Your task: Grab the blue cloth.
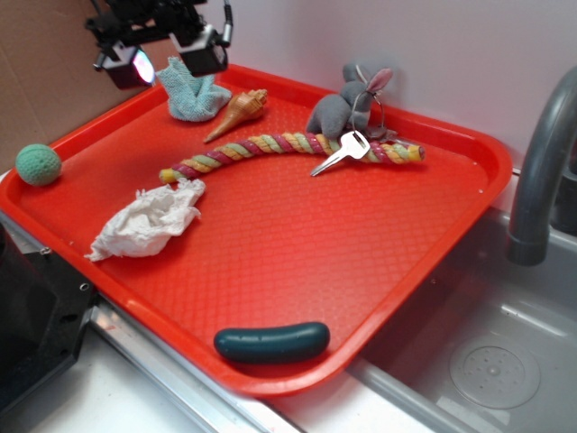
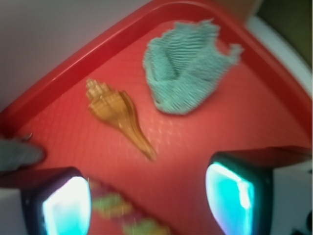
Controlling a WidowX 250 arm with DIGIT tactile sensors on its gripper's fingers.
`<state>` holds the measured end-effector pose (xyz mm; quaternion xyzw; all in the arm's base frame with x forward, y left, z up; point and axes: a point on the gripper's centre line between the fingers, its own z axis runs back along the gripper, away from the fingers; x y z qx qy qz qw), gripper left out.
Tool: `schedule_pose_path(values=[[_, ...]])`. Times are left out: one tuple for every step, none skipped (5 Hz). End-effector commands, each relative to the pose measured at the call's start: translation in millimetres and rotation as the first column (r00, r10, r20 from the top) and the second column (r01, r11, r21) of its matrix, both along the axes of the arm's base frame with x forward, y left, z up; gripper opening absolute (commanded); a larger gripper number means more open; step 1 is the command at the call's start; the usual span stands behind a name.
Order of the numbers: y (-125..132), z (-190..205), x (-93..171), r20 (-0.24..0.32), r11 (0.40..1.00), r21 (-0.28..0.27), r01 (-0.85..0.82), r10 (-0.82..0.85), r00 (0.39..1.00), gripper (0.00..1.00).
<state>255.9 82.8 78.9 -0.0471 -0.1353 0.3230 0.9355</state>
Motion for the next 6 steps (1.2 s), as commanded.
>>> schedule_pose_path(values=[[54.3, -15.4, 32.1, 0.081, 0.999, -0.012, -0.041, 0.041, 0.996, 1.0], [61.9, -13.1, 45.3, 0.075, 1.0, 0.001, -0.027, 0.027, 0.997, 1.0], [72.1, -25.3, 48.7, 0.013, 0.999, 0.02, -0.04, 0.04, 0.999, 1.0], [69.1, -36.2, 47.8, -0.016, 0.998, 0.038, -0.053, 0.053, 0.998, 0.0], [56.0, -38.4, 44.5, -0.054, 0.998, 0.051, -0.049, 0.052, 0.997, 0.0], [36.1, 0.9, 28.7, -0.102, 0.998, 0.046, -0.038, 0.042, 0.994, 0.0]])
